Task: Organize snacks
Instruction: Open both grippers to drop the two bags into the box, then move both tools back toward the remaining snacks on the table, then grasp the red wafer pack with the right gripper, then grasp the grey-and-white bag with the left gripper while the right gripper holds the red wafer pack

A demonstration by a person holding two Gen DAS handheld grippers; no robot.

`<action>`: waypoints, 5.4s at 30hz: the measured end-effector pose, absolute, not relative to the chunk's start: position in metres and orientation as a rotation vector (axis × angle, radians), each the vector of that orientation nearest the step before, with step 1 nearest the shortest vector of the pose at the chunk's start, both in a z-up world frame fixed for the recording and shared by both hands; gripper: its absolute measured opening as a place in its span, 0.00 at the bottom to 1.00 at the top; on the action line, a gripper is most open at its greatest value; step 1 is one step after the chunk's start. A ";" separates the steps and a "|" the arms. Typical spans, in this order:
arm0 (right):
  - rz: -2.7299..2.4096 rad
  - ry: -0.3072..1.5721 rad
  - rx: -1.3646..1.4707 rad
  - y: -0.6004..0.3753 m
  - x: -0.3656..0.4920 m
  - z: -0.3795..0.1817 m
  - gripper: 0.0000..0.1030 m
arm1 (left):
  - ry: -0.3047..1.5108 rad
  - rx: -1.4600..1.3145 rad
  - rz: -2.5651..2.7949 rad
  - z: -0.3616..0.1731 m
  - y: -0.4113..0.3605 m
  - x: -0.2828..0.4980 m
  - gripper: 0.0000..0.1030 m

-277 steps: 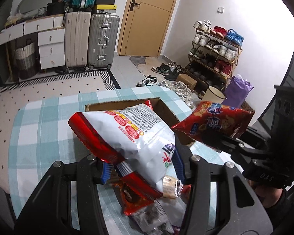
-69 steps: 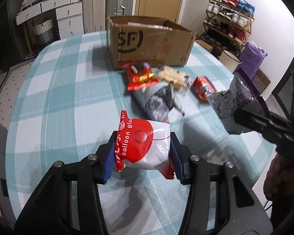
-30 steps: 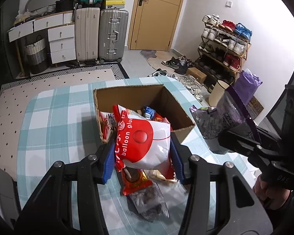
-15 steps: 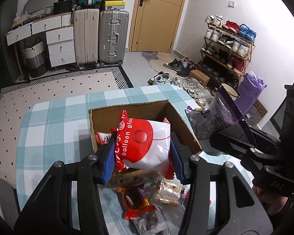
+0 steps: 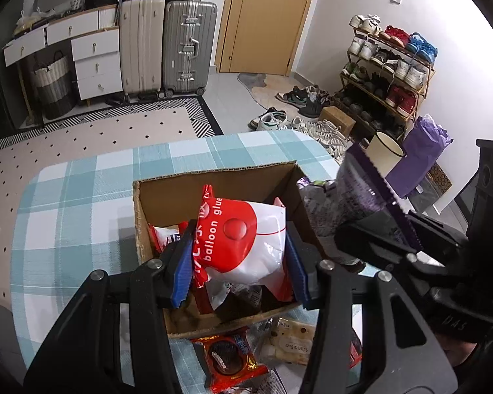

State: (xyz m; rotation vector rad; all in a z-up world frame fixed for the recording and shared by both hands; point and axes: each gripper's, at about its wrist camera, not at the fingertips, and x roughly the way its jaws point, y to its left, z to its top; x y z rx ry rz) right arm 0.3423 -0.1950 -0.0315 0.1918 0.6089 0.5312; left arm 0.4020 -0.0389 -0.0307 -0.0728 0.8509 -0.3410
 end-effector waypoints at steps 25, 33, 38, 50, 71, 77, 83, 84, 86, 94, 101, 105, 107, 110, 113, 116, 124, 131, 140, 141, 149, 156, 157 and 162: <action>0.449 0.535 0.139 -0.217 0.330 -0.032 0.70 | 0.821 -0.081 -0.272 -0.019 -0.021 0.384 0.77; 0.435 0.514 0.127 -0.224 0.295 -0.021 0.78 | 0.798 -0.061 -0.226 -0.007 -0.013 0.347 0.78; 0.428 0.497 0.122 -0.229 0.266 -0.013 0.81 | 0.779 -0.079 -0.194 0.001 -0.004 0.321 0.80; 0.422 0.488 0.117 -0.235 0.205 -0.016 0.87 | 0.752 -0.125 -0.153 -0.004 0.014 0.255 0.85; 0.400 0.498 0.154 -0.249 0.126 -0.046 0.90 | 0.731 -0.151 -0.128 -0.036 0.014 0.171 0.99; 0.392 0.496 0.147 -0.246 0.109 -0.056 0.95 | 0.735 -0.151 -0.127 -0.051 0.010 0.155 0.99; 0.381 0.514 0.166 -0.248 0.101 -0.072 0.95 | 0.761 -0.156 -0.140 -0.070 0.006 0.150 0.99; 0.378 0.519 0.170 -0.248 0.101 -0.075 0.95 | 0.768 -0.155 -0.141 -0.073 0.006 0.150 0.99; 0.376 0.532 0.178 -0.249 0.103 -0.082 0.95 | 0.782 -0.154 -0.142 -0.081 0.005 0.151 0.99; 0.378 0.584 0.188 -0.248 0.117 -0.106 0.95 | 0.828 -0.174 -0.137 -0.112 0.009 0.158 0.99; 0.375 0.643 0.188 -0.240 0.138 -0.126 0.95 | 0.868 -0.173 -0.146 -0.133 0.009 0.164 0.99; 0.377 0.675 0.189 -0.235 0.153 -0.138 0.95 | 0.879 -0.185 -0.155 -0.138 0.011 0.166 0.99; 0.375 0.690 0.186 -0.232 0.160 -0.143 0.95 | 0.881 -0.193 -0.156 -0.141 0.012 0.168 0.99; 0.361 0.725 0.172 -0.227 0.174 -0.152 0.95 | 0.887 -0.200 -0.164 -0.145 0.013 0.172 0.99; 0.347 0.760 0.172 -0.225 0.187 -0.162 0.95 | 0.896 -0.206 -0.172 -0.147 0.014 0.174 0.99; 0.345 0.795 0.182 -0.222 0.201 -0.169 0.91 | 0.899 -0.203 -0.176 -0.149 0.014 0.177 0.99; 0.339 0.861 0.113 -0.209 0.219 -0.178 0.44 | 0.916 -0.223 -0.183 -0.154 0.016 0.180 0.99; 0.353 0.833 0.110 -0.210 0.212 -0.175 0.43 | 0.923 -0.229 -0.180 -0.154 0.017 0.177 0.99; 0.364 0.798 0.155 -0.221 0.189 -0.168 0.43 | 0.926 -0.208 -0.193 -0.147 0.005 0.174 0.99; 0.366 0.794 0.157 -0.222 0.187 -0.167 0.43 | 0.926 -0.205 -0.197 -0.146 0.004 0.174 0.99; 0.385 0.782 0.172 -0.229 0.171 -0.165 0.43 | 0.939 -0.178 -0.210 -0.143 -0.013 0.180 0.99; 0.394 0.766 0.187 -0.235 0.162 -0.162 0.43 | 0.949 -0.153 -0.206 -0.145 -0.023 0.192 0.99; 0.394 0.766 0.188 -0.235 0.162 -0.163 0.43 | 0.952 -0.149 -0.206 -0.145 -0.024 0.195 0.99; 0.393 0.771 0.201 -0.240 0.159 -0.165 0.43 | 0.974 -0.141 -0.197 -0.153 -0.030 0.211 0.99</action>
